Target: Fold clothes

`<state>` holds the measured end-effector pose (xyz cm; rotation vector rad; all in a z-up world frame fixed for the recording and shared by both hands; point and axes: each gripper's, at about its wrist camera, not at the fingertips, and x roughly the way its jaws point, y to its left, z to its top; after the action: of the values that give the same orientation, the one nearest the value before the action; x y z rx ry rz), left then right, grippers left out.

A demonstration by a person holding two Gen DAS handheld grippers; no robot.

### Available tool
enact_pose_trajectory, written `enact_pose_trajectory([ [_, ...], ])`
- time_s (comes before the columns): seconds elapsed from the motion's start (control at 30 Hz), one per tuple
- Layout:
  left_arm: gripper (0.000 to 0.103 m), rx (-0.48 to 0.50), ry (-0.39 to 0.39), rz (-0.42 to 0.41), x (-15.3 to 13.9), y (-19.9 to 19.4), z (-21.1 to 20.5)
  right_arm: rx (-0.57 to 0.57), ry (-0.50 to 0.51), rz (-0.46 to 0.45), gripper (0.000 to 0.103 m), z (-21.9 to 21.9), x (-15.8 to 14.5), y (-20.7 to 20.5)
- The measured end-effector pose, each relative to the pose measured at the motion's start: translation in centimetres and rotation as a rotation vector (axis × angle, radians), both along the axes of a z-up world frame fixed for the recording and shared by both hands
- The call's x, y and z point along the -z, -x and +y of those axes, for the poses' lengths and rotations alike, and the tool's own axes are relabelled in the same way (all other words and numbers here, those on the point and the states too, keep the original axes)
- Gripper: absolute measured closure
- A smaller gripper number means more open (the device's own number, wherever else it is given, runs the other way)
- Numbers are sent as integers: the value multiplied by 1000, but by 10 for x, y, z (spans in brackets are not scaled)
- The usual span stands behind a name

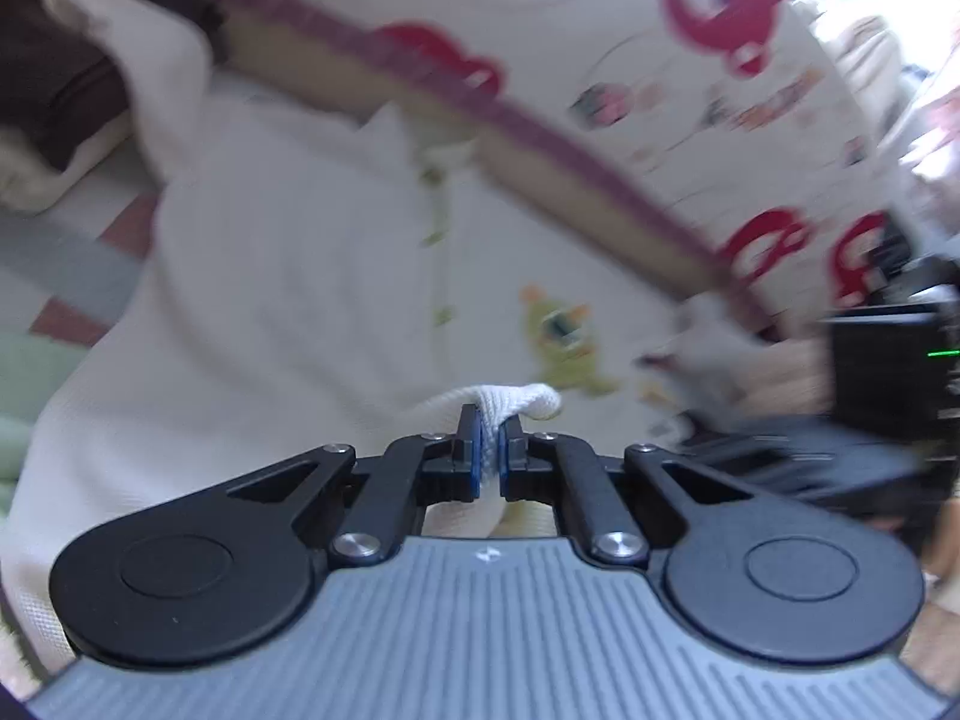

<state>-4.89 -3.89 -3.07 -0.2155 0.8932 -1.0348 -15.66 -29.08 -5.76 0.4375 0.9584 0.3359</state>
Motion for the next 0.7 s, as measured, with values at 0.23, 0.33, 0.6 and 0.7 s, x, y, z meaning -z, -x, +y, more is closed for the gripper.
enact_pose_trajectory([
  [0.23, 96, -151, -72, 54, 22, -19, 5, -115, 545, 29, 87, 75, 43, -29],
  [0.33, 95, -233, -182, 50, 33, -23, 6, -91, 473, -25, 48, 75, 27, -17],
  [0.6, 80, -78, -337, -398, -9, 34, -13, -339, 597, -135, 60, 108, 24, 18],
  [0.7, 89, 249, -417, -517, 4, 73, -35, -496, 680, -105, 59, 113, 52, 22],
])
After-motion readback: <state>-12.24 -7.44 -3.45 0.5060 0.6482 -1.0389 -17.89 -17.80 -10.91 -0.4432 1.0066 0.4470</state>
